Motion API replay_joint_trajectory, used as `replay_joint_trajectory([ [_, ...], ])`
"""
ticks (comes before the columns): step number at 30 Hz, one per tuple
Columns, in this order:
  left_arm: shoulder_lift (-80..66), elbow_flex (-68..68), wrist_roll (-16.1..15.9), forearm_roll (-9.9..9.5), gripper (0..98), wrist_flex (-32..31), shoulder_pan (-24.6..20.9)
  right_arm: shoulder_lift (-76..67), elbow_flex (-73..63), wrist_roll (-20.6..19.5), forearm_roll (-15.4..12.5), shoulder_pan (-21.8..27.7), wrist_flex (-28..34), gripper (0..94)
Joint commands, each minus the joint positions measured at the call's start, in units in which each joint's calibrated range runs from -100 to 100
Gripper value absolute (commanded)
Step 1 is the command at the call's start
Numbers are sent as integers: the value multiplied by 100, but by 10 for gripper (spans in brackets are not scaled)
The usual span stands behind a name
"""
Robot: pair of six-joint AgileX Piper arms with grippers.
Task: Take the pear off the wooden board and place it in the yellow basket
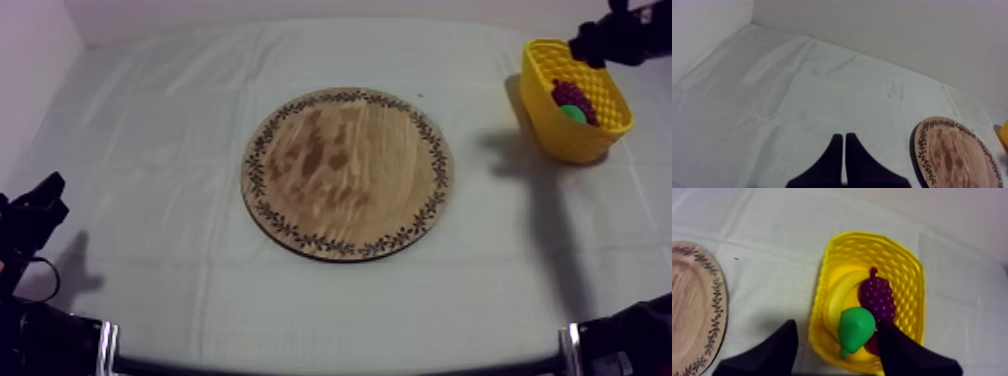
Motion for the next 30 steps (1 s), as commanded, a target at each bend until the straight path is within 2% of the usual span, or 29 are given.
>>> replay_joint_trajectory([
  [1,0,0,-1,-2,1,-1,1,-1691,997,80,-112,-19,-310,431],
  [6,0,0,-1,-2,1,-1,1,-3241,2296,588,-697,28,-833,370],
  [9,0,0,-1,-2,1,-1,1,-4086,2973,1000,-1094,59,-932,336],
  [11,0,0,-1,-2,1,-1,1,-4544,3332,1164,-1254,66,-939,317],
  [17,0,0,-1,-2,1,-1,1,-5676,4339,1501,-1545,130,-1051,255],
  [22,0,0,-1,-2,1,-1,1,-6238,4977,1562,-1649,153,-1187,163],
  [26,0,0,-1,-2,1,-1,1,-6540,5324,2055,-1934,119,-1066,54],
  [30,0,0,-1,-2,1,-1,1,-6801,5449,2046,-1971,60,-926,16],
])
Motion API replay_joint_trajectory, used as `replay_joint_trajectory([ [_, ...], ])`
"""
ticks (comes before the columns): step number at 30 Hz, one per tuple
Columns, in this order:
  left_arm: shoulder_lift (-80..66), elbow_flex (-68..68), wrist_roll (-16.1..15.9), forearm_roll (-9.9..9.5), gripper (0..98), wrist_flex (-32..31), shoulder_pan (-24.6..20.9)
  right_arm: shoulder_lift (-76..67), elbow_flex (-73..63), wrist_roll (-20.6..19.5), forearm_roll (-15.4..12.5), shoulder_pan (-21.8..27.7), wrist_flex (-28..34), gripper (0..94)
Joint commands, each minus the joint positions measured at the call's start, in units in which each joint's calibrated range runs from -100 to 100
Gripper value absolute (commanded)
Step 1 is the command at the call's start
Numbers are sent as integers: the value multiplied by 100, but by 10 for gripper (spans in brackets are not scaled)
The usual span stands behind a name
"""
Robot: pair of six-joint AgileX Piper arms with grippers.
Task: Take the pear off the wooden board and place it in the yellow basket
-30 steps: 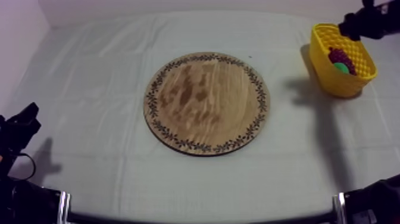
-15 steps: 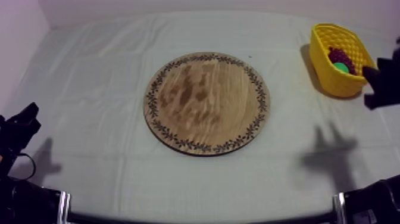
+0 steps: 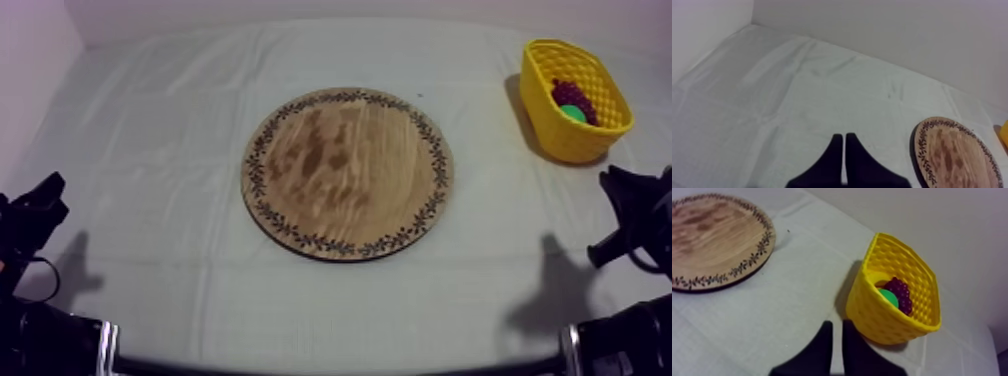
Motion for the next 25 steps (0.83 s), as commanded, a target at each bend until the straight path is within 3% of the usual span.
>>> replay_joint_trajectory([
  [1,0,0,2,-2,1,-1,1,-151,18,-1,8,-37,48,13],
  [6,0,0,2,-2,1,-1,1,-292,46,-94,21,-123,173,15],
  [10,0,0,2,-2,1,-1,1,-313,51,-451,124,-138,231,43],
  [17,0,0,2,-2,1,-1,1,-320,52,-928,166,-143,253,9],
  [25,0,0,2,-2,1,-1,1,-320,52,-1042,169,-143,255,6],
])
